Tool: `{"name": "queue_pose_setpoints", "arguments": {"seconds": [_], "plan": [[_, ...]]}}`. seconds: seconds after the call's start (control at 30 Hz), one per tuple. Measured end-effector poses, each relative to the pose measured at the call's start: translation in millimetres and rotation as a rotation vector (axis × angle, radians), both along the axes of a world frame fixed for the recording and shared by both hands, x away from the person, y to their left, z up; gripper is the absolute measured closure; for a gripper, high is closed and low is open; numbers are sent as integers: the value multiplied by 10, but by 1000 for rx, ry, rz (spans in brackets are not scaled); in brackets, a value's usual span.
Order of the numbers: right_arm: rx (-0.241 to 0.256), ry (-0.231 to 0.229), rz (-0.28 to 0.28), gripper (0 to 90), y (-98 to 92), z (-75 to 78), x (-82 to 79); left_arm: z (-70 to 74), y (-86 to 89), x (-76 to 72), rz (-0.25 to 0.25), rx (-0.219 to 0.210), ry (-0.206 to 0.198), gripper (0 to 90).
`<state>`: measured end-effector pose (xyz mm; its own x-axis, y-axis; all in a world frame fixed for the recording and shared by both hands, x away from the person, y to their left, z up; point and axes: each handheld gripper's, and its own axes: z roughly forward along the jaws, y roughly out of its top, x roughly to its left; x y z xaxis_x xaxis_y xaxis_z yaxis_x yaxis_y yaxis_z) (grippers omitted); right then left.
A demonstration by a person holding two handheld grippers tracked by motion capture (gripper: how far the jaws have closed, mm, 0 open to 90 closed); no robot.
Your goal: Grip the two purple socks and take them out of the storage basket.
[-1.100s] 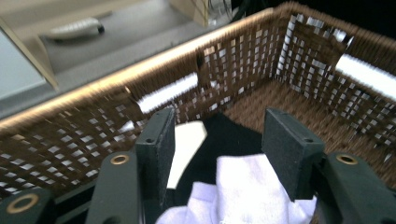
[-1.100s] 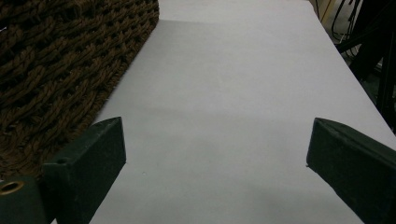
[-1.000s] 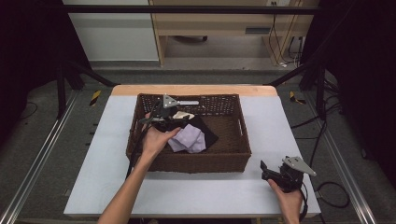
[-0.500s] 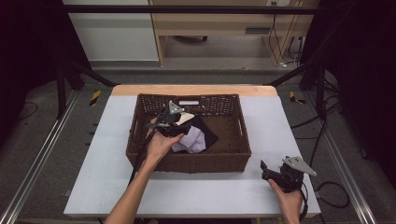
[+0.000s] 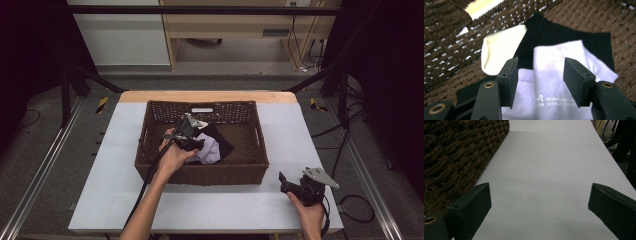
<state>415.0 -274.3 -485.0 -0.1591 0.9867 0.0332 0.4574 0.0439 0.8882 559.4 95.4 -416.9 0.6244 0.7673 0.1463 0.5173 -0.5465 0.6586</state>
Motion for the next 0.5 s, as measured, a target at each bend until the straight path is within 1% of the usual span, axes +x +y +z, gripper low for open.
{"name": "queue_pose_setpoints", "arguments": {"seconds": [0.07, 0.1, 0.13, 0.17, 0.23, 0.27, 0.3, 0.33, 0.4, 0.43, 0.47, 0.5], "plan": [[2, 4, -1, 50, -1, 1, 0, -26, -6, 8, -17, 17, 11, 473], [1, -1, 0, 50, 1, 0, -1, -44, -10, 13, -19, 28, 33, 478], [0, -3, 0, 51, 2, 0, -3, -54, -11, 18, -20, 26, 50, 487], [0, -3, 0, 51, 2, 0, -3, -54, -11, 18, -20, 26, 50, 492], [-3, -2, 3, 51, 2, 0, -3, -67, -9, 30, -22, 11, 95, 548], [-3, -2, 3, 51, 2, 0, -3, -67, -9, 30, -22, 11, 95, 582], [-4, -1, 3, 50, 1, 0, -1, -67, -6, 32, -19, 5, 114, 582], [-4, 0, 3, 51, 1, -1, 0, -72, -1, 33, -19, 8, 139, 660], [-4, 0, 2, 51, 2, 0, 0, -66, 2, 29, -20, 10, 147, 734], [-5, 0, 4, 51, 1, 0, 0, -61, 3, 25, -23, 8, 145, 770], [-5, 0, 4, 51, 1, 0, 0, -61, 3, 25, -23, 8, 145, 798], [-5, 0, 3, 51, 2, 0, 0, -52, 3, 18, -26, 7, 142, 798]]}}
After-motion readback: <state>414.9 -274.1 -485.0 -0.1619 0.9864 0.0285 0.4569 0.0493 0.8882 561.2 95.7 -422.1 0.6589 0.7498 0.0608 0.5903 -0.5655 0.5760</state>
